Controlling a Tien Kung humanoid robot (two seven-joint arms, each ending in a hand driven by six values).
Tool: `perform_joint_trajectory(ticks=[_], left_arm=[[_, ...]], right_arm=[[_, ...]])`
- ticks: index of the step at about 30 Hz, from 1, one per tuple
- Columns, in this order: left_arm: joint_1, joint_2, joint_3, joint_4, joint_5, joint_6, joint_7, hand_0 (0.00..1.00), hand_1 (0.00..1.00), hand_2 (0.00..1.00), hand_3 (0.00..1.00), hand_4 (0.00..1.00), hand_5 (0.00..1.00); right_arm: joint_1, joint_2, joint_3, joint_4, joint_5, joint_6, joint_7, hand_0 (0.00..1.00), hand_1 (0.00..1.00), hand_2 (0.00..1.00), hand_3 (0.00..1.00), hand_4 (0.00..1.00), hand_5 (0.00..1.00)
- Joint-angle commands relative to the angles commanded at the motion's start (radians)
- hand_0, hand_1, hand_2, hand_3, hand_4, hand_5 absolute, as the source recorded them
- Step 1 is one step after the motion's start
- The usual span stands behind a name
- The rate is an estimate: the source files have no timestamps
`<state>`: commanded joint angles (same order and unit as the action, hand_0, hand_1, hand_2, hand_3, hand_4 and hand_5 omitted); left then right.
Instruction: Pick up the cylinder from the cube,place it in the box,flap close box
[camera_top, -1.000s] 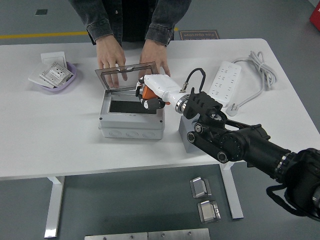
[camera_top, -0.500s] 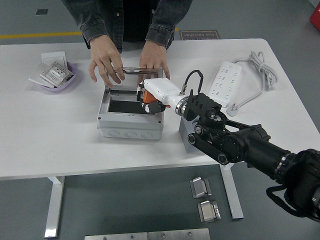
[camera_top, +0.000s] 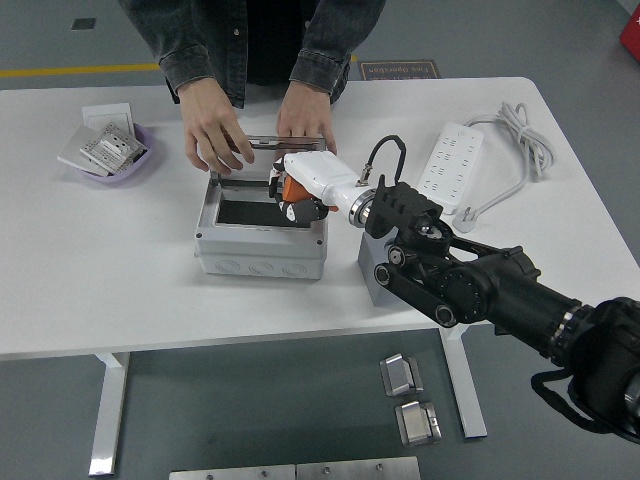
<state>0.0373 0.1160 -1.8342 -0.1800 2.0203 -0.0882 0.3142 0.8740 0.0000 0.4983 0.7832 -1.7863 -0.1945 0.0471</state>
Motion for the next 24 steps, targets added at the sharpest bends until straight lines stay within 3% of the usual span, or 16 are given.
perform_joint_trajectory(ticks=[24], left_arm=[[0.005, 0.004, -0.002, 0.000, 0.001, 0.001, 0.000, 0.729, 0.747, 0.717, 0.768, 0.741, 0.449]], right_arm=[[-0.006, 0.000, -0.023, 0.035, -0.006, 0.012, -0.023, 0.084, 0.130, 0.259, 0.271, 0.009, 0.002]])
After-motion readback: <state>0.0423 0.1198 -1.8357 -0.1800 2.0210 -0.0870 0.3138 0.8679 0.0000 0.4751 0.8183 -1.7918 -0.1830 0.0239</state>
